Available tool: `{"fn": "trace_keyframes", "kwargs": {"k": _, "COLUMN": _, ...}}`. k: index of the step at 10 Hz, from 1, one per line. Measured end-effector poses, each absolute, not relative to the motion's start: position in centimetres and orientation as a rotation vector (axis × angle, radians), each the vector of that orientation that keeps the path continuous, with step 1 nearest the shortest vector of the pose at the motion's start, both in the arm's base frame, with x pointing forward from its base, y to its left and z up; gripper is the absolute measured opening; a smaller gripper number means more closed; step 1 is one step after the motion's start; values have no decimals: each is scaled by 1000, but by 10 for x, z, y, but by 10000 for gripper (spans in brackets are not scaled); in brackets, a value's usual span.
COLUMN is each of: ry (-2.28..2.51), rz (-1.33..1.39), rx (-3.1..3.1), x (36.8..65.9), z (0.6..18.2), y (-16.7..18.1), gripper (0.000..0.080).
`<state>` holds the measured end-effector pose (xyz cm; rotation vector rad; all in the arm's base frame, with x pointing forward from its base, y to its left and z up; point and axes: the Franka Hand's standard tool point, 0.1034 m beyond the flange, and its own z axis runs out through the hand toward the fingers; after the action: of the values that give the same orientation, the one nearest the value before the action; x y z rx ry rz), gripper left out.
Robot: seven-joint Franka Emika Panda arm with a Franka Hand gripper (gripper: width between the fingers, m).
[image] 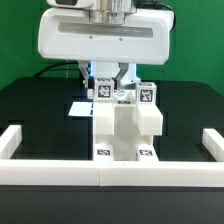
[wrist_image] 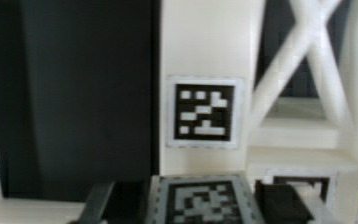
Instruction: Assemble chair
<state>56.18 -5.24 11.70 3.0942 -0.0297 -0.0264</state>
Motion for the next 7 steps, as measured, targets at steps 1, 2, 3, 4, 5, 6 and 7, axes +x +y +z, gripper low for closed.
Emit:
{"fn": "trace_keyframes", "kwargs": {"k": 1, "ry": -152, "rz": -24, "rx": 3090, "x": 562, "z": 117, "y": -52, "gripper": 285}}
{"fn": "trace_keyframes", "kwargs": {"k": 2, "ry": -279, "rz": -21, "rx": 3081, "x": 562, "z": 117, "y": -52, "gripper": 285}}
{"fn": "trace_keyframes", "kwargs": {"k": 3, "ry": -390, "rz": -19, "rx": 3068, "x": 562, "z": 117, "y": -52, "gripper": 285}}
{"fn": "trace_keyframes", "kwargs": {"k": 4, "ry": -489, "rz": -16, "rx": 3056, "x": 562, "z": 117, "y": -52, "gripper": 285}}
{"fn": "trace_keyframes", "kwargs": {"k": 5, "ry": -587, "rz": -13, "rx": 3040, "x": 562, "z": 116, "y": -51, "gripper": 285}}
{"fn": "trace_keyframes", "kwargs": {"k": 6, "ry": -727, "rz": -7, "rx": 3016, "x": 562, "z": 116, "y": -50, "gripper": 285}}
{"fn": "trace_keyframes", "kwargs": {"k": 7, "ry": -844, "rz": -2, "rx": 2990, "x": 563, "z": 116, "y": -50, "gripper": 287}}
